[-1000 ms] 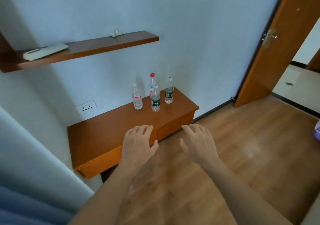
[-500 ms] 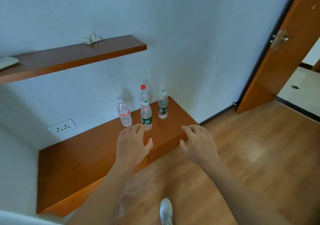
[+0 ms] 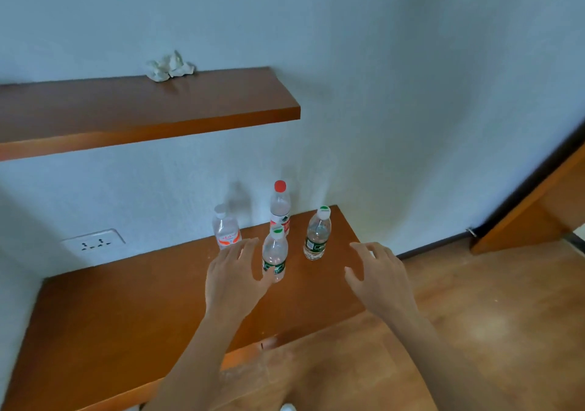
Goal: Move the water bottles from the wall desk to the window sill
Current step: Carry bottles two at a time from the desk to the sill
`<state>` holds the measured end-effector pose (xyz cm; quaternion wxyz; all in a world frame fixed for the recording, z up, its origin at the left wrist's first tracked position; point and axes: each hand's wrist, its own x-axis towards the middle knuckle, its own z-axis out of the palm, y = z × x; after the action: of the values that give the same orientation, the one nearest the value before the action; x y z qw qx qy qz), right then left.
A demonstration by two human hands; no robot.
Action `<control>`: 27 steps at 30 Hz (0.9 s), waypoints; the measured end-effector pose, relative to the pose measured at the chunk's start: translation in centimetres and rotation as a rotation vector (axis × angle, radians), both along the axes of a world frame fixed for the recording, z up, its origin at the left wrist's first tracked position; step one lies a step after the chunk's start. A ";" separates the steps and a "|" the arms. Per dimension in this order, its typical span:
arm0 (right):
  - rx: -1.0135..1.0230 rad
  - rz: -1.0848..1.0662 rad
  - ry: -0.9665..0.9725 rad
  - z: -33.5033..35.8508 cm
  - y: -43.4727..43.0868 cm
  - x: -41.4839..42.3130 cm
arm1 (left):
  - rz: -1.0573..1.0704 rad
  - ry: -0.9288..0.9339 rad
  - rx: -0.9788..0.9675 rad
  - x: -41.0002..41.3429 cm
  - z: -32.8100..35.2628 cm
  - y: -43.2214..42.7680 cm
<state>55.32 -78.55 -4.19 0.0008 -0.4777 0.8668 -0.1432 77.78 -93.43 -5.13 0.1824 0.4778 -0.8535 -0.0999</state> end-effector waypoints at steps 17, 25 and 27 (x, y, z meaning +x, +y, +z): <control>0.014 0.046 -0.694 -9.6 -12.6 -9.7 | 0.314 0.191 0.527 -7.3 -8.9 -4.0; 0.024 0.165 -0.888 -13.1 -15.4 -10.9 | 0.406 0.390 0.588 -10.0 -10.8 -4.4; 0.021 0.191 -0.903 -13.5 -15.9 -11.0 | 0.414 0.394 0.593 -10.4 -10.9 -4.6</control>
<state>44.29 -94.45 -17.65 0.3963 -0.4451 0.7333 -0.3272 67.40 -98.08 -16.05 0.2131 0.6429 -0.6225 -0.3922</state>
